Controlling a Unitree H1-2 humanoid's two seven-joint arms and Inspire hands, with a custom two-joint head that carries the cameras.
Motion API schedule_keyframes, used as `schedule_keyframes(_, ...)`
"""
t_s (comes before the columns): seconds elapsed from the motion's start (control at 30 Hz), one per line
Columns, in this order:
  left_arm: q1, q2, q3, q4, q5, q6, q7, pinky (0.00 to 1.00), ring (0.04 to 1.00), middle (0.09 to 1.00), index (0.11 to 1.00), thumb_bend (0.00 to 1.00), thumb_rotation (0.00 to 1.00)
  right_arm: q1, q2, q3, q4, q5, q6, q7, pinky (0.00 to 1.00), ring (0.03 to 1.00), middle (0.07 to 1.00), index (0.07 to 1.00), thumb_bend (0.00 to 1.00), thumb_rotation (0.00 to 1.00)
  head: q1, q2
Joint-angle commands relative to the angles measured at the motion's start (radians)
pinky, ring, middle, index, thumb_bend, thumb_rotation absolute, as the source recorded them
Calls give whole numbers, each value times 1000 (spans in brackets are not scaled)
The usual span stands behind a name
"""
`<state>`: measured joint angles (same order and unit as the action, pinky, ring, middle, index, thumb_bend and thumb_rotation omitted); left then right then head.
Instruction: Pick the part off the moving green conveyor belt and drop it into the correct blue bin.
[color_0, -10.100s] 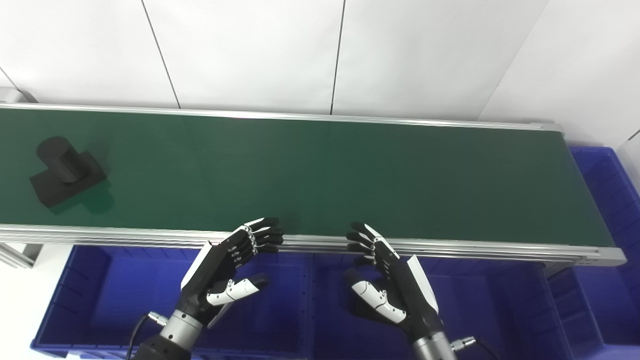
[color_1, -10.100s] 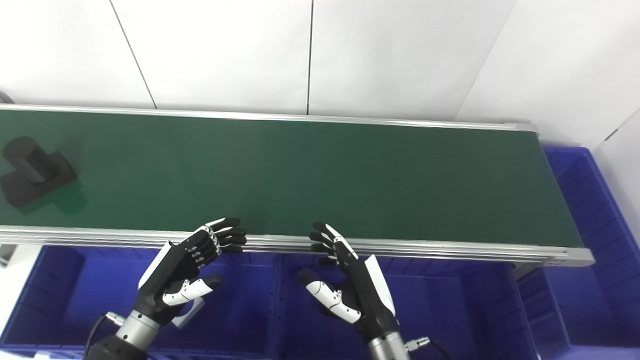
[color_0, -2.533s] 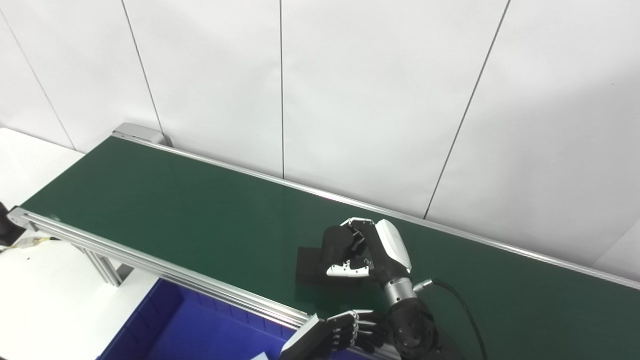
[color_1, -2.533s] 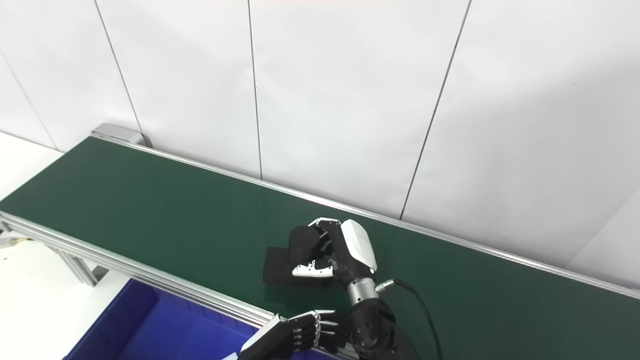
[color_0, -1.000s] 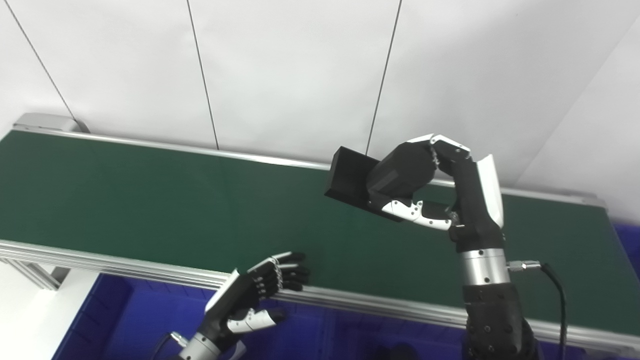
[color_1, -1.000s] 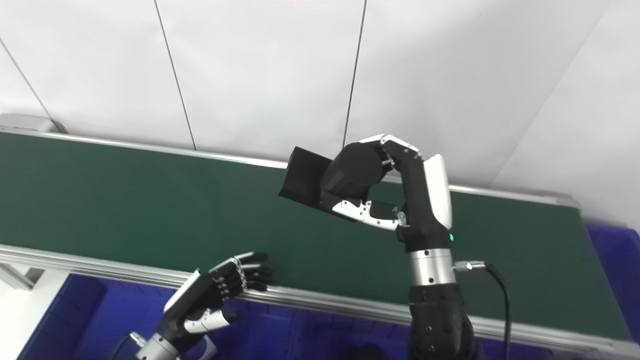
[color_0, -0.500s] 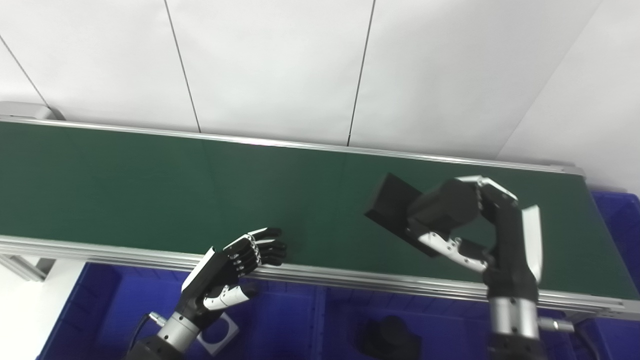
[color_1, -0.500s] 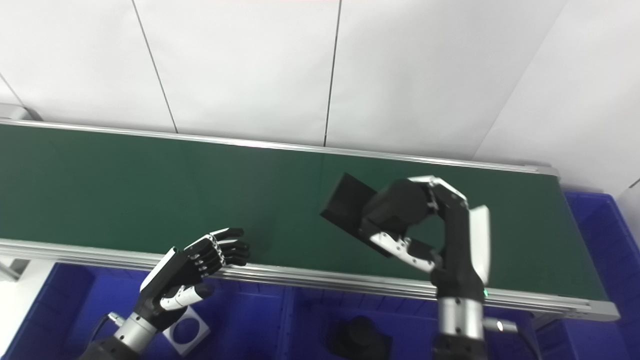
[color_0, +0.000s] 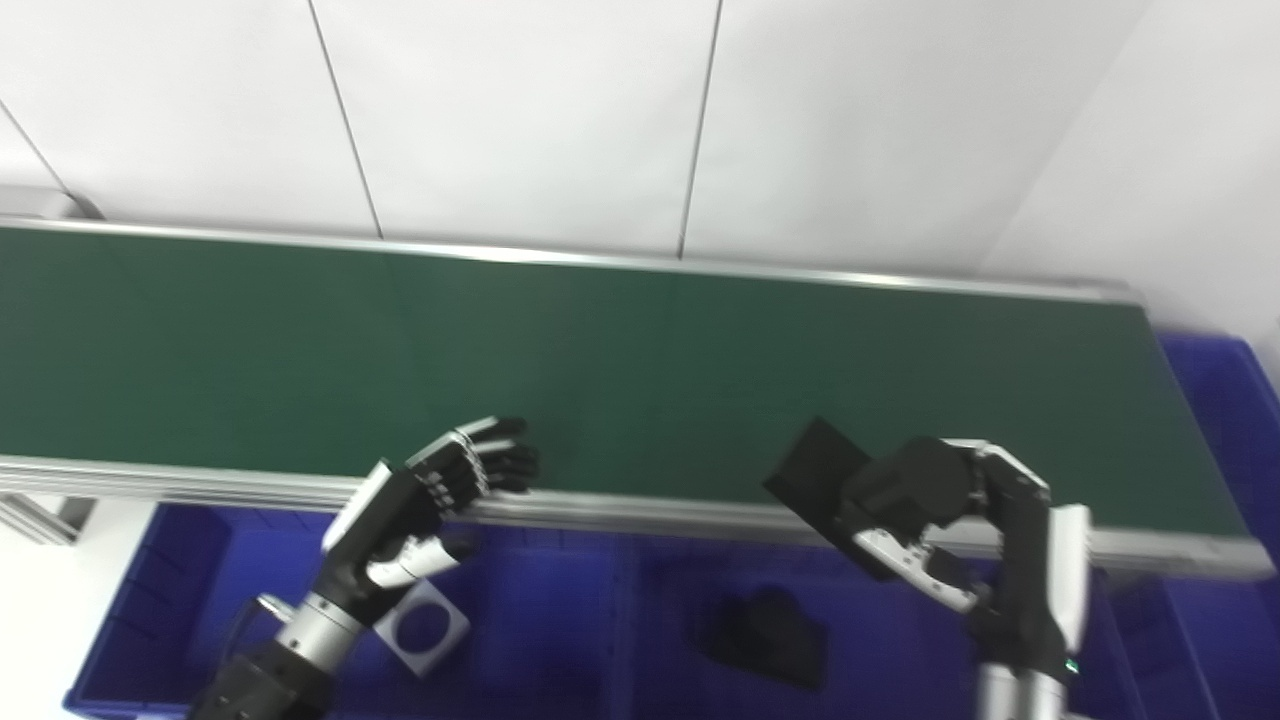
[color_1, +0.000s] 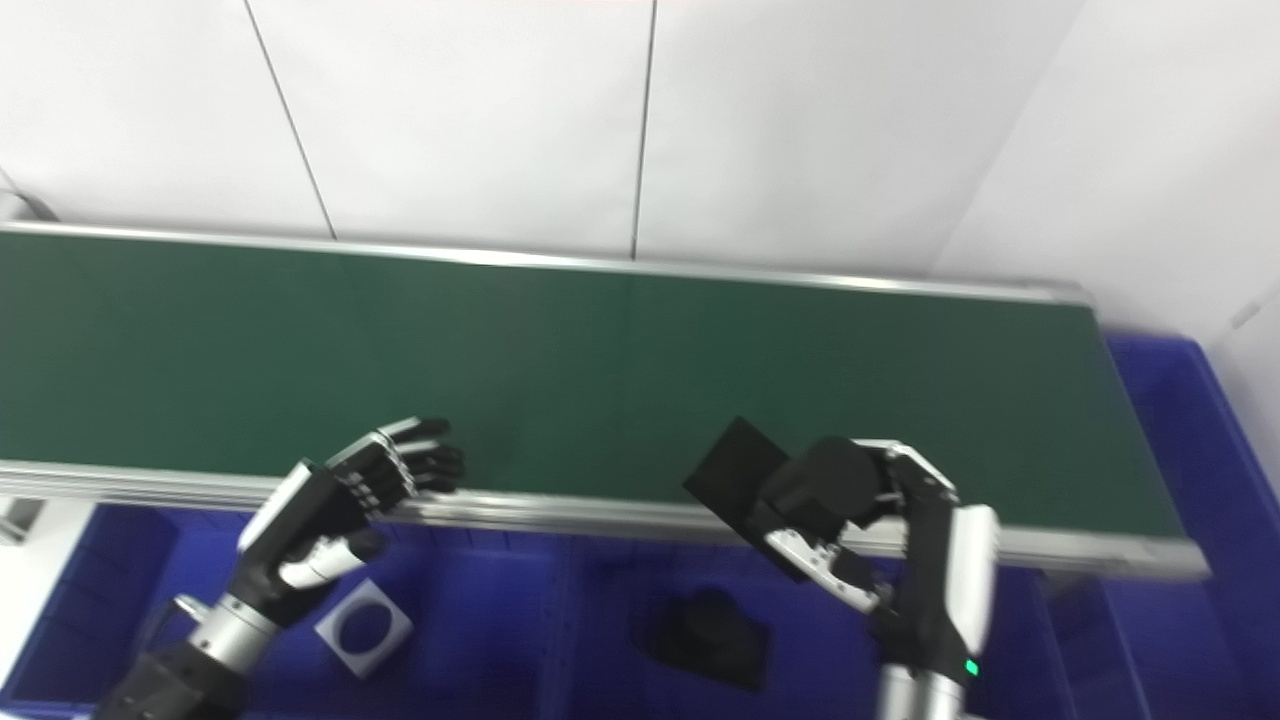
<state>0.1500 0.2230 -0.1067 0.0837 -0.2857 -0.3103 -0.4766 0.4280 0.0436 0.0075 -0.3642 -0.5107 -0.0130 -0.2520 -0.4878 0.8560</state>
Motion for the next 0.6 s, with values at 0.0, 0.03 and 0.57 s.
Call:
schedule_keyframes(0.0,-19,14,10,-23,-20,-7,-11,722,747,765,835,876,563,6,10,-15,35,24,-79,-50,369,470,513,487,501,0,-11,8)
schedule_keyframes(0.03,-20,15,11,-24,-21,-6,-11,720,745,765,836,875,565,7,12,-19,59,33,-89,-60,365,468,513,490,501,0,-14,11)
schedule_keyframes(0.57,-21,11,15,-28,-27,-3,-19,701,733,759,831,866,562,-50,9,-90,470,161,-211,-158,331,449,526,504,497,0,-2,23)
